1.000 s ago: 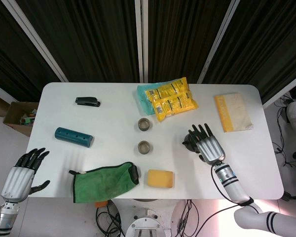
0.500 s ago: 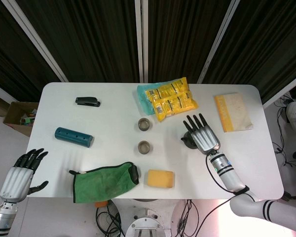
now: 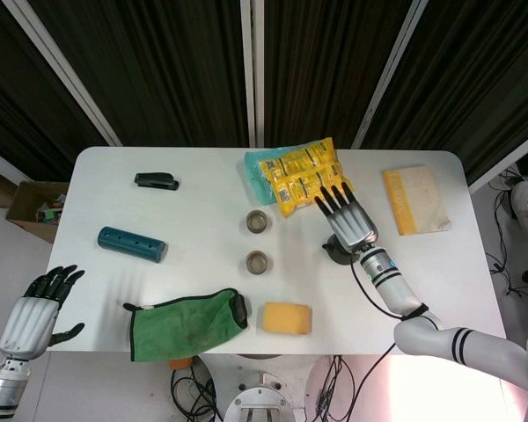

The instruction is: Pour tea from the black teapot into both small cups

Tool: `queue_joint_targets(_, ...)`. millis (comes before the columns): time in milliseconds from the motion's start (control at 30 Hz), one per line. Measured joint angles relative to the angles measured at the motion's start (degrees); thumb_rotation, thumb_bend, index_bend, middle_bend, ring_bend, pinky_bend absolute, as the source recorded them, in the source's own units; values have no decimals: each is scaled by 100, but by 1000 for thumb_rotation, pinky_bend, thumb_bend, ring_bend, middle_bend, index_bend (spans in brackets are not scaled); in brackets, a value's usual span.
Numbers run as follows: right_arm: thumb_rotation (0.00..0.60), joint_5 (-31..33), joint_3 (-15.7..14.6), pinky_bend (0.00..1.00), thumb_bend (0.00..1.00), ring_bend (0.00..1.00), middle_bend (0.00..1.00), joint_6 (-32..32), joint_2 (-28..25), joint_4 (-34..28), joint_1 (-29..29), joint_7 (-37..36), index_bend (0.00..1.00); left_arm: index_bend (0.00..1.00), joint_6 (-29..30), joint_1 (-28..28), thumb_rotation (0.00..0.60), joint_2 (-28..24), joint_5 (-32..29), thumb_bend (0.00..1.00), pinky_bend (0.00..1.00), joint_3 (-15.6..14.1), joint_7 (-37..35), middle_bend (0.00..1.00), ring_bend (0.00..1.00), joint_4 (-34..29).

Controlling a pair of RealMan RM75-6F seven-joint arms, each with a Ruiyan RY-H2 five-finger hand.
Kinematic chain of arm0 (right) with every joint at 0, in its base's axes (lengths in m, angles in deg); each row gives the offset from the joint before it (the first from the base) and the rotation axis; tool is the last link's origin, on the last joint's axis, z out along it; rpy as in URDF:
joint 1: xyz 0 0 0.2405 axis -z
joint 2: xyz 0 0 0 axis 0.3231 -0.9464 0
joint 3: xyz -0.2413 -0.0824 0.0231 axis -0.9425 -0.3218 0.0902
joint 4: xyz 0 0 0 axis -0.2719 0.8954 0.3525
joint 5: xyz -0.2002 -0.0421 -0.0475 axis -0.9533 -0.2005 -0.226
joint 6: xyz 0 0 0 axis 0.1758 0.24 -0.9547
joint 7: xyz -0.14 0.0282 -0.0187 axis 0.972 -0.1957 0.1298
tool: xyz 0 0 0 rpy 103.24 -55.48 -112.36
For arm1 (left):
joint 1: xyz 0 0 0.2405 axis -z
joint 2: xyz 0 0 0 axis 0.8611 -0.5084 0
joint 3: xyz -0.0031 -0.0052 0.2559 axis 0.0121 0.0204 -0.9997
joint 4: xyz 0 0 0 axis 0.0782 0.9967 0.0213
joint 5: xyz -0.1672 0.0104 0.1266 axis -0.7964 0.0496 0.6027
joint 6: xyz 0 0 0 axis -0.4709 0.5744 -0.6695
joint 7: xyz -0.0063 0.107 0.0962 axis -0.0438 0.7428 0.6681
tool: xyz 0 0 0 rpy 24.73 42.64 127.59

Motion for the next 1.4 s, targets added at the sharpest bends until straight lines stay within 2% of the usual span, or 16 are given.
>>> queue_joint_targets(300, 600, 185, -133, 0, 148, 0, 0, 43, 19, 110, -199, -140, 0, 145, -22, -2, 600, 3, -25, 63, 209, -1, -14, 118, 106, 2)
queue_joint_targets(433, 600, 166, -256, 0, 99, 0, 0, 96, -205, -108, -193, -253, 0, 145, -36, 2, 600, 9, -30, 63, 209, -2, -19, 118, 106, 12)
queue_joint_targets(900, 600, 865, -628, 0, 92, 0, 4, 358, -1003, -982, -305, -351, 0, 145, -17, 20, 600, 34, 46, 65, 209, -17, 1, 118, 106, 19)
queue_joint_targets(1033, 600, 1111, -707, 0, 88, 4, 109, 434, -1100, -1070, -410, -406, 0, 145, -39, 30, 600, 36, 45, 65, 209, -19, 11, 118, 106, 8)
queue_joint_targets(1133, 600, 1209, -729, 0, 88, 66, 191, 504, -1125, -1069, -475, -542, 4, 146, -47, 34, 600, 35, 43, 64, 209, -20, 22, 118, 106, -4)
queue_joint_targets(1267, 600, 1293, -742, 0, 87, 160, 271, 627, -1187, -1077, -569, -760, 108, 145, -64, 37, 600, 18, 27, 65, 210, -21, 35, 118, 106, -24)
queue_joint_targets(1400, 600, 1281, -780, 0, 88, 173, 293, 659, -1229, -1056, -659, -908, 168, 146, -80, 39, 600, 7, 14, 66, 212, -23, 35, 118, 106, -38)
